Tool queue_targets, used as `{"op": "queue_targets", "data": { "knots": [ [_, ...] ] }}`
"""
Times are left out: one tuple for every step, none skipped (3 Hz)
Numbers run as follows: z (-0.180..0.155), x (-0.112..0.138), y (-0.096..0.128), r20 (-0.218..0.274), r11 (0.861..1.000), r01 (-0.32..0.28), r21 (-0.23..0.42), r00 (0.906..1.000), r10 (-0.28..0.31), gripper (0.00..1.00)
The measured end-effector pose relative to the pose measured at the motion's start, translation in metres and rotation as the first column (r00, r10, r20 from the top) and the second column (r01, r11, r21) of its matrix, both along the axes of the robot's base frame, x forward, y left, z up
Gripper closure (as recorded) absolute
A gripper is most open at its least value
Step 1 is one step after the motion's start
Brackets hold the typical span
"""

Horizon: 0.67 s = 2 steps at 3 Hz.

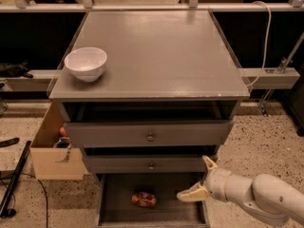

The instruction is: Pick coke can from bottom drawer and place on counter

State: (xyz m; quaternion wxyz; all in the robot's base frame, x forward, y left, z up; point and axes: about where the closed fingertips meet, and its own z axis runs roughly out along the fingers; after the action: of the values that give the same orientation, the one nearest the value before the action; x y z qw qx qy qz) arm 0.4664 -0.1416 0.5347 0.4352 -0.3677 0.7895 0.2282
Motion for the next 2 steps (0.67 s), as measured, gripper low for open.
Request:
{"op": "queue_targets", "data": {
  "knots": [
    [-0.0016, 0.0004, 0.0001, 0.0, 1.0, 0.001, -0.001, 1.0, -0.001, 0.0],
    [-0.0008, -0.0014, 0.0042, 0.005, 1.0, -0.02, 0.011, 0.9998, 0.02, 0.0]
  ]
}}
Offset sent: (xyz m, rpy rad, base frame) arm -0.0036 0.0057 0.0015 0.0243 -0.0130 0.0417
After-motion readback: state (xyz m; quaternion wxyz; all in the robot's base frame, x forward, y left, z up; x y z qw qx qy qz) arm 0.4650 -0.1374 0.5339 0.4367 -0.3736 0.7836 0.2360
